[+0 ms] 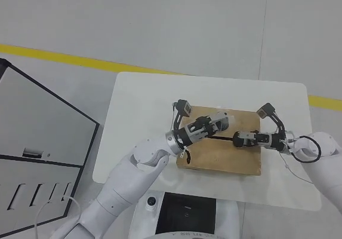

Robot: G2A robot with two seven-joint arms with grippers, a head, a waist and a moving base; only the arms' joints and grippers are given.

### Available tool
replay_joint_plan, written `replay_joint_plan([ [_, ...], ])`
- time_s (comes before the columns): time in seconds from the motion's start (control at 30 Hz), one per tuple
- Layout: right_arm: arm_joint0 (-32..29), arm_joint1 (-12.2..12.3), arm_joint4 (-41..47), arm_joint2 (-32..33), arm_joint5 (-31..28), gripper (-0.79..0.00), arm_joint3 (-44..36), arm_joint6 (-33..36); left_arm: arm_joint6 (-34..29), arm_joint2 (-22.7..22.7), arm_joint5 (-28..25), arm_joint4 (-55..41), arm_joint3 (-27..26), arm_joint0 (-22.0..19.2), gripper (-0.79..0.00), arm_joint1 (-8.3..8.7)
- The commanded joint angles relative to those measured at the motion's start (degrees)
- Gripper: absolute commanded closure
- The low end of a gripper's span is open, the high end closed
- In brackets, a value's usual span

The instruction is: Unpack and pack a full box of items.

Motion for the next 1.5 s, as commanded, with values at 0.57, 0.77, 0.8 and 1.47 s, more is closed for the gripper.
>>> replay_joint_plan([
  [0.57, -1.0, -1.0, 14.5, 4.7, 8.6, -0.785, 0.6, 9.9, 3.5, 3.7, -2.4, 6.0, 4.7, -3.6, -0.785, -1.45],
  [0.77, -2.3, -0.9, 17.7, 8.9, 12.0, -0.785, 0.1, 13.3, 4.6, 5.0, -3.3, 7.6, 4.7, -3.2, -0.785, -1.84],
  [0.8, -2.5, -1.0, 18.1, 9.4, 12.6, -0.785, -0.1, 13.9, 4.6, 5.1, -3.3, 7.5, 4.7, -3.2, -0.785, -1.89],
  [1.47, -1.3, 0.7, 17.2, 9.7, 12.8, -0.785, 1.6, 14.1, 2.7, -0.6, -4.9, 4.6, 3.8, -1.1, -0.785, -1.22],
])
